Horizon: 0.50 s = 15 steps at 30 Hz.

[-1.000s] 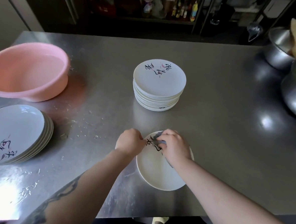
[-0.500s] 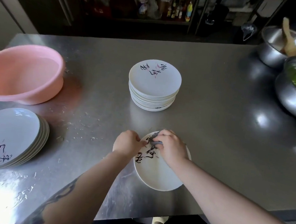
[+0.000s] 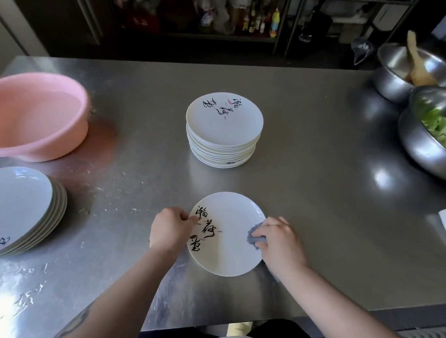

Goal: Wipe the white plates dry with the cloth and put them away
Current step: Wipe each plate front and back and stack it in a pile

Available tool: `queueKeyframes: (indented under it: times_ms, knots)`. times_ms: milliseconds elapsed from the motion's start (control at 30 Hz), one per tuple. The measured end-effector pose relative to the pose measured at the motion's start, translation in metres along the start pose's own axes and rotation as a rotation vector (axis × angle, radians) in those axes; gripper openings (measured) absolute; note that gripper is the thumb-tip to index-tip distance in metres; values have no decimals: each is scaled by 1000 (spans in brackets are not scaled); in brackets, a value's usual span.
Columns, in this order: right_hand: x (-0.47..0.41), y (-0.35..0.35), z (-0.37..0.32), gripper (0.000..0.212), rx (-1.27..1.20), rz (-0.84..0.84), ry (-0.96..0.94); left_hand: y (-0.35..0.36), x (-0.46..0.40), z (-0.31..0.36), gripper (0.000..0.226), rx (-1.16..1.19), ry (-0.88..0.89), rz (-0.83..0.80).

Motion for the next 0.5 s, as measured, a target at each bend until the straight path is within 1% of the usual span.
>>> queueKeyframes:
  times_ms: [100, 133, 167, 233, 267, 300, 367, 433, 500]
  knots:
    - [3, -3, 3, 27, -130, 2, 44, 1, 4, 3, 22, -44, 52, -14]
    - [3, -8, 3, 27, -149, 34, 43, -2, 8, 6, 18, -55, 94, 6]
    - [4, -14, 4, 27, -195, 79, 39, -9, 14, 10, 17, -59, 154, 62]
    - [8, -26, 7, 28, -308, 191, 42, -24, 37, 24, 22, -45, 370, 228]
    - [11, -30, 9, 28, -349, 242, 47, -24, 52, 34, 21, -42, 499, 258]
    - [14, -33, 11, 27, -381, 277, 56, -17, 65, 42, 19, -42, 609, 231]
    - [20, -33, 14, 25, -452, 315, 66, 5, 87, 48, 16, -53, 741, 103]
    - [24, -31, 17, 25, -484, 332, 72, 24, 96, 44, 20, -60, 769, 8]
    - [29, -30, 21, 25, -487, 340, 86, 34, 98, 38, 26, -80, 759, -30]
Point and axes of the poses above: each hand's wrist, its own x-axis away from the middle knuckle, its own y-axis out of the palm, z = x × y, the point moved 9 cm from there along -x, towards the middle knuckle, and after that the axes turned 2 degrees about -x, right-handed, at the moved point
